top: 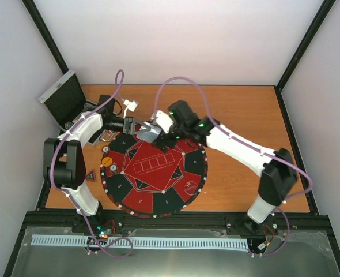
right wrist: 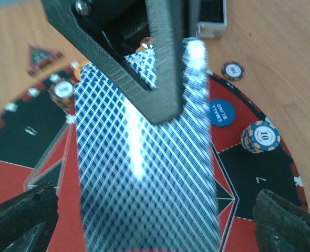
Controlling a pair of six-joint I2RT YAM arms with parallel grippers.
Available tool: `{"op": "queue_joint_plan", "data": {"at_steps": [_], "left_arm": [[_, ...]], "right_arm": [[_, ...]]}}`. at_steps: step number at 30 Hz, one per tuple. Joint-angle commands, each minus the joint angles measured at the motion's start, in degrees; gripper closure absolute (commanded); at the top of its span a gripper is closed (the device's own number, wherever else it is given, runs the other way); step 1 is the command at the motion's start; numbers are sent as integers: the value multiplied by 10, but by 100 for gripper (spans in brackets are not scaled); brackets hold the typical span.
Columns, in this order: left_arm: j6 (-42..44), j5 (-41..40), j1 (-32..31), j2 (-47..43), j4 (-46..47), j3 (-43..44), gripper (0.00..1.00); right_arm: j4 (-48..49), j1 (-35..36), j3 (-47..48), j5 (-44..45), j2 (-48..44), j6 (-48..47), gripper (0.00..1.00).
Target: Distribute texas hold em gaming equipment
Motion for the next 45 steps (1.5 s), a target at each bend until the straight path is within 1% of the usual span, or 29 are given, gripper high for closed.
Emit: {"op": "queue_joint_plan", "data": {"at_steps": [1,2,5,9,10,11,13,15,17,20,22,25,29,31,33,36,38,39,40,41,43,44,45], "left_arm": [[36,0,-1,-1,-44,53,99],[41,-3,-1,-1,-52,61,99],[58,-8,-1,-3,-74,81,100],[81,-14,-1,-13,-99,100,99],[85,-14,-1,-17,-104,103,99],[88,-13,-1,-21,-107,106,99],[91,-12,-1,-26,-110,111,99],[92,-12,-1,-28,-113,117,99],[91,-12,0,-31,-114,122,99],[91,-9,0,-31,-116,126,99],[93,-7,0,-31,-117,128,99],[97,-1,0,-31,-121,129,99],[102,0,4,-35,-123,130,99],[103,2,8,-35,-122,132,99],[103,3,9,-33,-122,130,99],[105,4,10,-31,-121,125,99],[104,0,10,-30,-118,126,99],[101,-6,11,-31,-116,128,97],[98,-16,12,-31,-113,132,85],[95,-25,16,-30,-111,134,70],[92,-42,26,-32,-109,141,27],[89,-56,32,-34,-108,146,12],[89,-78,39,-38,-109,153,2]], "right_arm": [[147,-66,-77,-228,-100,100,0],[181,-78,-98,-264,-109,128,0],[259,-106,-137,-320,-111,199,0],[344,-142,-163,-356,-86,319,1],[392,-148,-173,-358,-80,356,3],[418,-150,-181,-357,-73,382,6],[426,-148,-177,-351,-53,403,13],[439,-144,-174,-351,-39,412,19],[473,-139,-187,-359,-36,421,25],[479,-130,-191,-368,-29,413,28],[474,-125,-189,-372,-18,409,32],[486,-124,-190,-387,-6,418,43],[486,-122,-186,-397,1,415,56],[481,-122,-183,-407,1,407,64],[473,-122,-176,-416,1,397,75],[449,-122,-165,-414,-3,377,97],[432,-122,-159,-409,-7,366,97],[421,-122,-155,-407,-8,359,97],[404,-122,-149,-404,-9,352,97],[383,-122,-141,-398,-10,342,97],[328,-123,-119,-382,-8,318,97],[296,-124,-107,-374,-5,304,97],[265,-123,-93,-365,-3,292,97]]}}
